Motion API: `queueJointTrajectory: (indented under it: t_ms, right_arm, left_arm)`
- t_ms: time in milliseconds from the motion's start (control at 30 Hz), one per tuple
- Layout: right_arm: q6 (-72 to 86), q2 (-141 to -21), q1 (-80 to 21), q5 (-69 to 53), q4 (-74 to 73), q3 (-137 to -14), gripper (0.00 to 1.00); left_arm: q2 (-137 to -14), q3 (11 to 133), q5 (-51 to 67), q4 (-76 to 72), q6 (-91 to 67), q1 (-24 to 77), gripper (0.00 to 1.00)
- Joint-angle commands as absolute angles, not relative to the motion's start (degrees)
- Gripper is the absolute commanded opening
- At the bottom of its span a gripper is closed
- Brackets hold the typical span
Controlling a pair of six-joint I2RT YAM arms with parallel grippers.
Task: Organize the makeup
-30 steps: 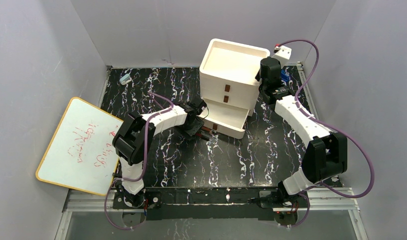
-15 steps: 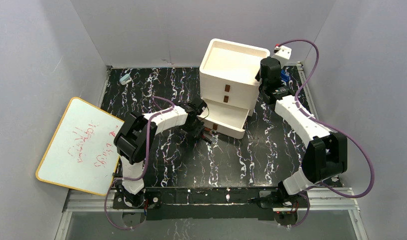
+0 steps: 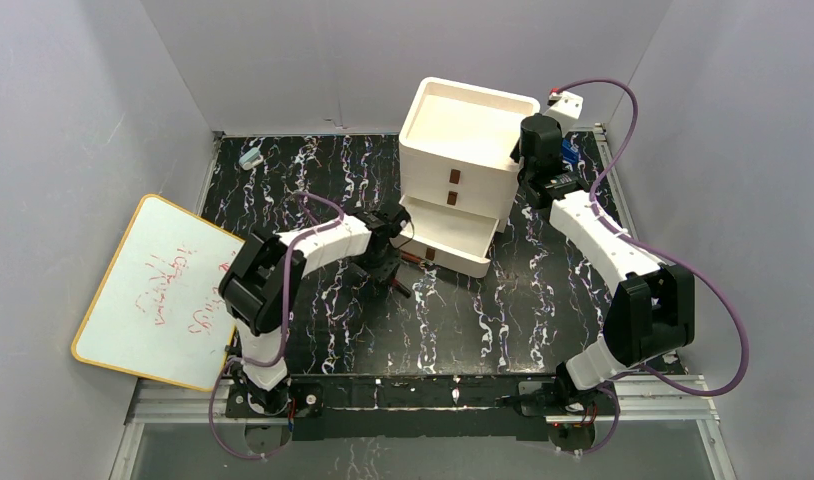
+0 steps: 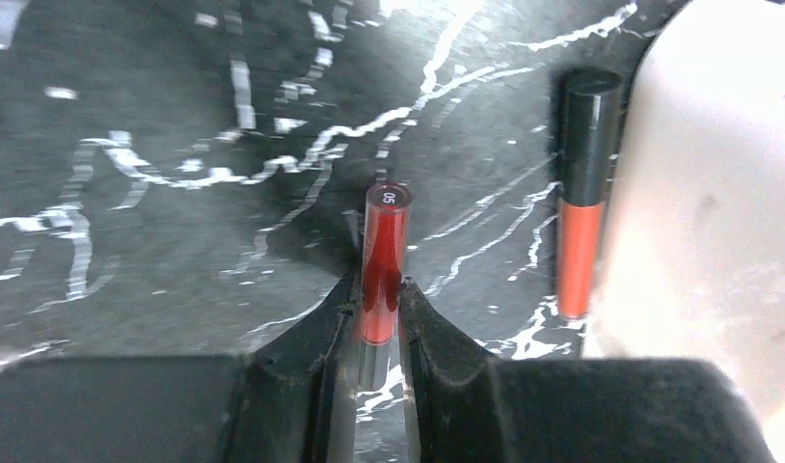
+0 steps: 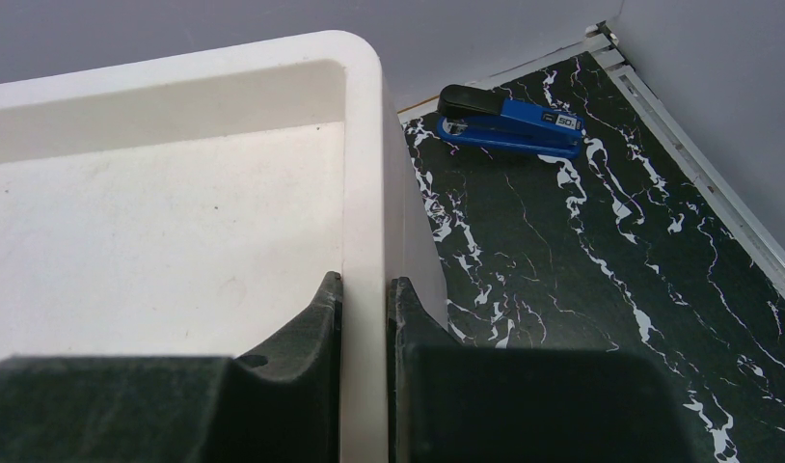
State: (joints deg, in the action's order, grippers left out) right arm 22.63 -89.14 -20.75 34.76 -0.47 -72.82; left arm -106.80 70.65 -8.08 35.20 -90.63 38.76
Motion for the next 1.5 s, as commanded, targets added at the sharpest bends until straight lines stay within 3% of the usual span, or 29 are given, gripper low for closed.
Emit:
queueJointTrajectory:
  t_ms: [0, 367, 933, 1300, 1467]
  right_arm:
    - [23.4, -97.2, -24.2, 20.8, -25.5, -65.5, 0.01]
    - [23.5, -97.6, -24.3, 20.7, -25.7, -65.7, 0.01]
    - [23.3, -97.8, -24.2, 21.3, -25.8, -65.4, 0.01]
    - [23.4, -98.2, -24.2, 21.2, -25.7, -65.6, 0.01]
    - [23.4, -97.9, -24.2, 21.3, -25.8, -65.4, 0.01]
  left_arm:
    - [-98.5, 72.1, -18.9, 48.0, -89.1, 39.0, 0.0]
    - [-92.9, 84.0, -21.4, 45.6, -85.9, 39.1, 0.0]
    - [-114.4, 102.8, -15.2, 34.1, -86.0, 39.1, 0.0]
    - [-113.6, 100.3, -11.5, 30.3, -88.3, 39.1, 0.38]
    - [-111.4, 99.1, -11.0, 29.6, -88.6, 39.1, 0.43]
